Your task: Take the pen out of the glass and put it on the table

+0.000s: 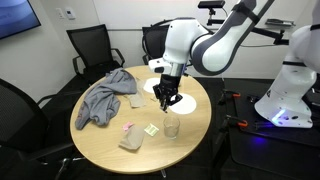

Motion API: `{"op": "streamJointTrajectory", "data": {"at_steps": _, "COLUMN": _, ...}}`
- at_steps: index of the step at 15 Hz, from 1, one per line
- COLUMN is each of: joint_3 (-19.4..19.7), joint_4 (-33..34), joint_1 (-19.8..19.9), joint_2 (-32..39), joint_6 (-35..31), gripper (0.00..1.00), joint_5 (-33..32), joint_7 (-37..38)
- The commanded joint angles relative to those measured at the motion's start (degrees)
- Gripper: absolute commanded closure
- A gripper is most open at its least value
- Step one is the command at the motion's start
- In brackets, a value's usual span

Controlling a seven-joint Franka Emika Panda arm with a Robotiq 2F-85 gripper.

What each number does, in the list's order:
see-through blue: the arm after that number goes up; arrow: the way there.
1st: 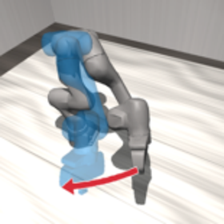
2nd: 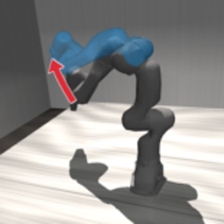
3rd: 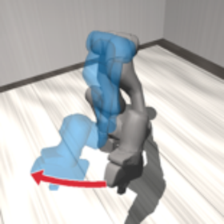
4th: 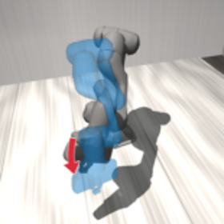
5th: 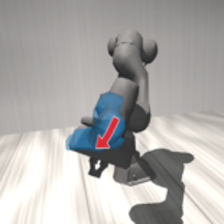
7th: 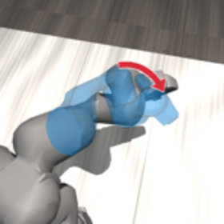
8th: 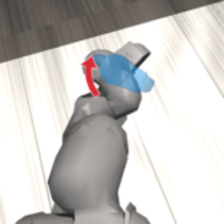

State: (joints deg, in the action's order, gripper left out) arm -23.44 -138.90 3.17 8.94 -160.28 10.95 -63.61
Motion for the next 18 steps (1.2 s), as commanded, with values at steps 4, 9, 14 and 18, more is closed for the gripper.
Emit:
{"op": "streamJointTrajectory", "data": {"at_steps": 4, "joint_3": 11.4, "joint_4": 0.7, "joint_1": -5.2, "joint_2": -8.5, "joint_6": 5.4, "gripper": 0.97, "joint_5": -15.2, "joint_7": 19.3}}
{"op": "streamJointTrajectory", "data": {"at_steps": 9, "joint_3": 15.4, "joint_4": 6.7, "joint_1": -6.8, "joint_2": -3.9, "joint_6": 14.1, "gripper": 0.97, "joint_5": -33.8, "joint_7": 38.7}}
{"op": "streamJointTrajectory", "data": {"at_steps": 14, "joint_3": 15.8, "joint_4": 11.5, "joint_1": -9.0, "joint_2": 2.6, "joint_6": 19.6, "gripper": 0.97, "joint_5": -38.8, "joint_7": 47.7}}
{"op": "streamJointTrajectory", "data": {"at_steps": 18, "joint_3": 16.5, "joint_4": 14.2, "joint_1": -10.1, "joint_2": 7.4, "joint_6": 18.3, "gripper": 0.97, "joint_5": -37.9, "joint_7": 49.8}}
